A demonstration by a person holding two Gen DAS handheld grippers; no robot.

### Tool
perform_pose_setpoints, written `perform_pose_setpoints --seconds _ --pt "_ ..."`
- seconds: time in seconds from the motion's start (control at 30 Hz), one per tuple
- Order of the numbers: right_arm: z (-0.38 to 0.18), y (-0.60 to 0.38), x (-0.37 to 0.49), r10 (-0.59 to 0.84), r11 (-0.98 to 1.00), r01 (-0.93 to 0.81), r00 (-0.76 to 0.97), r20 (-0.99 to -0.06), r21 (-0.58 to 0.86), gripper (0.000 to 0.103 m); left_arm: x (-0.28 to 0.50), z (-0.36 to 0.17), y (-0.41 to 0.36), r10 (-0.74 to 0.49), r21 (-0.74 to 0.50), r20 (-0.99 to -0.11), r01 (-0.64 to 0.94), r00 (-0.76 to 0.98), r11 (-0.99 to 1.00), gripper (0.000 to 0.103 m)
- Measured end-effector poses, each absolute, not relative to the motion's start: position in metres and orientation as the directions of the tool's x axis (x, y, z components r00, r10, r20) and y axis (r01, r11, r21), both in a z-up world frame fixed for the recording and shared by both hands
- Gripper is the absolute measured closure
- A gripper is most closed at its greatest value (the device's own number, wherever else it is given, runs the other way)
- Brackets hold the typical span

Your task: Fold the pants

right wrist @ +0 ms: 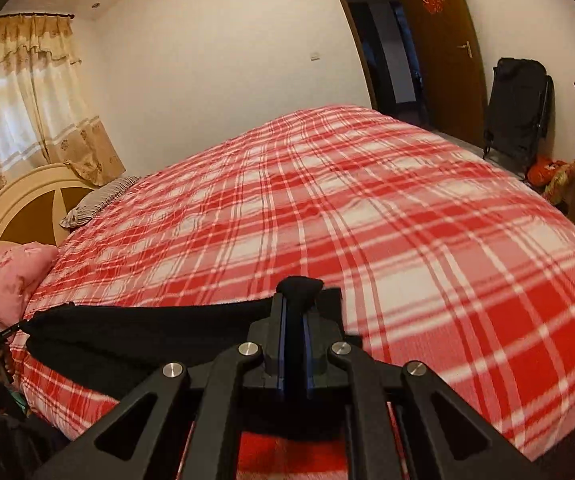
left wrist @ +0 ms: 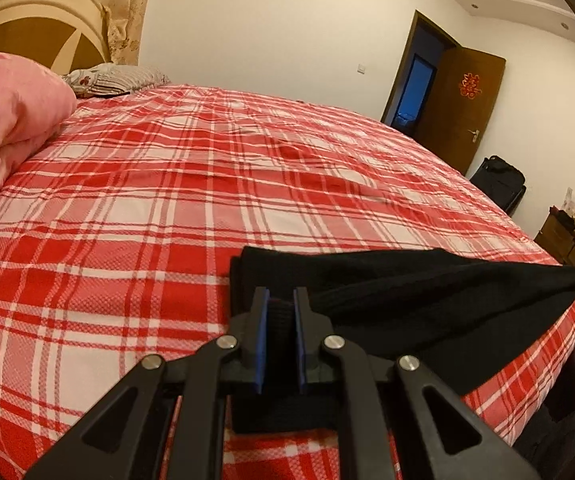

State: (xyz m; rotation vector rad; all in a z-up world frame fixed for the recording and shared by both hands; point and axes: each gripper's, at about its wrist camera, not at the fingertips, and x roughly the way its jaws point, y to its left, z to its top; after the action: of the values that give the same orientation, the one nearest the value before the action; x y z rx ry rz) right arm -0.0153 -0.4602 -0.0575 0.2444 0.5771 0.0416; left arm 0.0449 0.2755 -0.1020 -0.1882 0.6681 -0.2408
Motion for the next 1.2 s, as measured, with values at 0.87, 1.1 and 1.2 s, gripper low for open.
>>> perform_pose_setpoints --seconds 0.87,1.1,1.2 --pt "-0.070 -0.455 -0.051 0.102 0.974 0.025 0.842 -0.530 0.227 0.096 -0.001 -0.116 0.309 -0.219 -0.229 -0.591 0.099 0.776 0.968 0.090" --pt "-0.067 -0.454 -0.051 0.065 0.977 0.062 0.820 -0.569 0.202 0.080 -0.006 -0.108 0.329 -0.169 -0.244 -0.579 0.029 0.798 0.969 0.090" --pt "-0.061 -0.459 -0.058 0.034 0.979 0.089 0.819 -0.573 0.186 0.078 -0.005 -0.105 0.332 -0.159 -0.252 -0.573 0.011 0.804 0.968 0.089"
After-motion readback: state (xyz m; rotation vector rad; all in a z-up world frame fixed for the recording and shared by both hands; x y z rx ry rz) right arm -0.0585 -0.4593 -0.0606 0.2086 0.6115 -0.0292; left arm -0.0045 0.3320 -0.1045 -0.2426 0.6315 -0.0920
